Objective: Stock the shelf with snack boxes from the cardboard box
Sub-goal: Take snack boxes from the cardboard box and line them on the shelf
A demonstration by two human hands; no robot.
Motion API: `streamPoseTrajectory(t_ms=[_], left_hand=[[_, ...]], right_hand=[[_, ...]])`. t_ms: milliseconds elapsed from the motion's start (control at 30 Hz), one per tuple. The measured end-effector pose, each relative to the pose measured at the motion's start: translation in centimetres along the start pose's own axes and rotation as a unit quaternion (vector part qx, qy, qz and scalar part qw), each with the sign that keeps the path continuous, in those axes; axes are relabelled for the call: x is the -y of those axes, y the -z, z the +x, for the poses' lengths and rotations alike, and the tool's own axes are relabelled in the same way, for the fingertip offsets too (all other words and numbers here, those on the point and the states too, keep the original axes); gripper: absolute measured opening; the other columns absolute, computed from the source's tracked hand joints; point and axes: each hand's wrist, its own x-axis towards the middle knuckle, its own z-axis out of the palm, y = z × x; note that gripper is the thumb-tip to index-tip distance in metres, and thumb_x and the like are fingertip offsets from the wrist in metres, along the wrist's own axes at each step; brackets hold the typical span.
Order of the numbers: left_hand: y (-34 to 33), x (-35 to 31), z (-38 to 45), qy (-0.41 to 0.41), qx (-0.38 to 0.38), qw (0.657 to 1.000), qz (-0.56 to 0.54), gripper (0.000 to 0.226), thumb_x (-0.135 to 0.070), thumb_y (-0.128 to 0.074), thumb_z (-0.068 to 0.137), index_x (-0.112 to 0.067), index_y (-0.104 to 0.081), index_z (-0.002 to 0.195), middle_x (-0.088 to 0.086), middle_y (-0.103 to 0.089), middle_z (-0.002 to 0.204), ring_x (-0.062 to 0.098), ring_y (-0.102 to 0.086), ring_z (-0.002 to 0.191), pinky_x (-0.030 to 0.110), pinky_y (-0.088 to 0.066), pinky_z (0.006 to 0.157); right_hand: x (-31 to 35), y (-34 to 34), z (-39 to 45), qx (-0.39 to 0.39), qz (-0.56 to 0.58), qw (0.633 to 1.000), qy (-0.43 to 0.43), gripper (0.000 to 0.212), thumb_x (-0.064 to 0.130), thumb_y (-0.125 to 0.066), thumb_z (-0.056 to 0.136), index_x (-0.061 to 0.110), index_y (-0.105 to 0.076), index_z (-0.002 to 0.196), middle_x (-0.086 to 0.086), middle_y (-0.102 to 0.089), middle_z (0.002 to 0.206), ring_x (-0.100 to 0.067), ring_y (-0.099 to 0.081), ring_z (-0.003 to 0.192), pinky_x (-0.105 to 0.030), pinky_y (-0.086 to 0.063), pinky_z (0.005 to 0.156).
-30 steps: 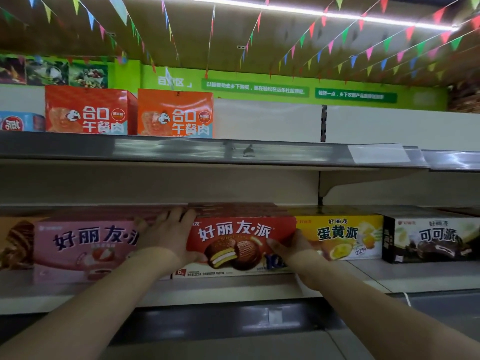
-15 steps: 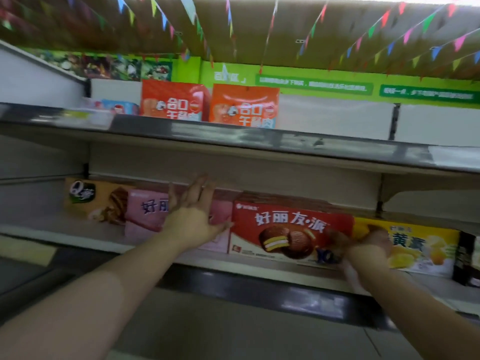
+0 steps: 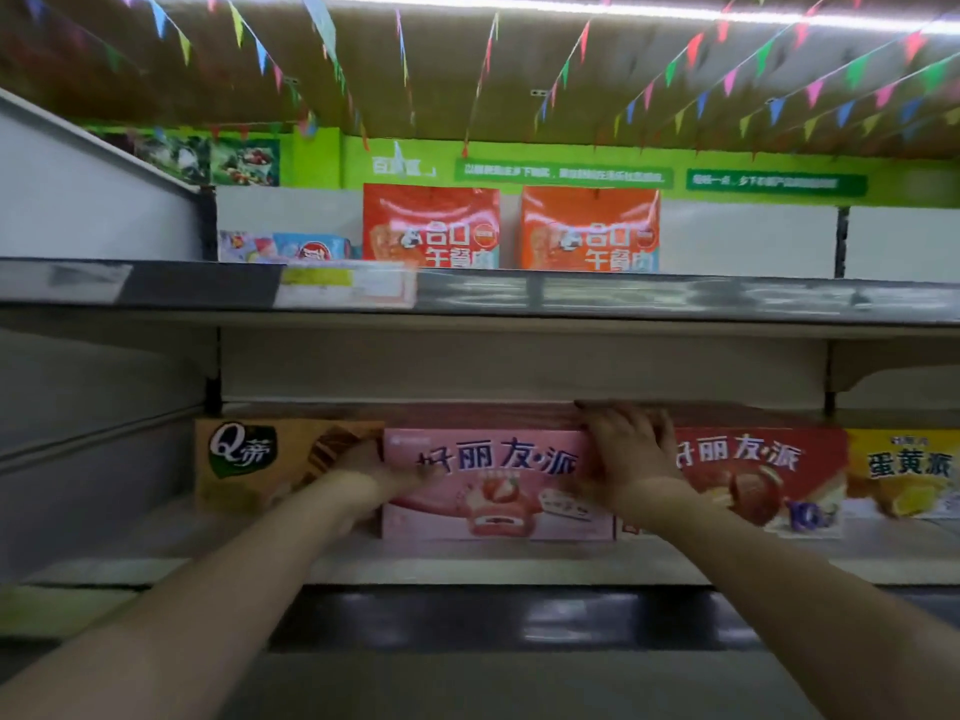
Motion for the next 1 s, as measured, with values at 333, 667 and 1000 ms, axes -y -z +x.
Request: streamPoseTrajectory(t_ms=[333,667,1000], left_hand=[[0.7,0.1,1.3,-0.135,0.035,0.985,0.101,0.054,-0.034,-0.074,0.082,-0.017,-0.053,0.129,-0.002,-0.058,0.129,0.019,-0.055,0.118,0.020,-0.038,0.084],[6.6,2.0,2.0,-0.091,0.156,0.974,0.135,0.058,-0.049,-0.065,0.086,-0.021,-0.052,0.135,-0.002,-0.056,0.134,0.014,-0.055,0.111,0.032,-0.046,0.100],[0.5,1.7,2.5,-0.105,0.090,0.978,0.157,0.025,-0.023,-0.062,0.090,-0.023,-0.060,0.115,0.001,-0.064,0.110,0.017,-0.060,0.094,0.029,-0.050,0.083]], right_hand=[[0.9,-0.7,0.6,0.025,-0.085,0.996,-0.028,0.089,0.075,-0.054,0.075,0.035,-0.022,0.147,0.009,-0.025,0.152,-0.019,-0.023,0.139,-0.047,-0.007,0.115],[1.1,-0.1,0.6,0.067,-0.101,0.992,-0.031,0.105,0.079,-0.056,0.069,0.037,-0.005,0.151,0.008,-0.014,0.157,-0.020,-0.013,0.145,-0.051,0.001,0.116],[0.7,0.9,-0.4,0.052,-0.067,0.989,-0.118,0.103,0.083,-0.054,0.065,0.047,-0.006,0.148,0.007,-0.014,0.156,-0.026,-0.010,0.144,-0.055,-0.010,0.116]])
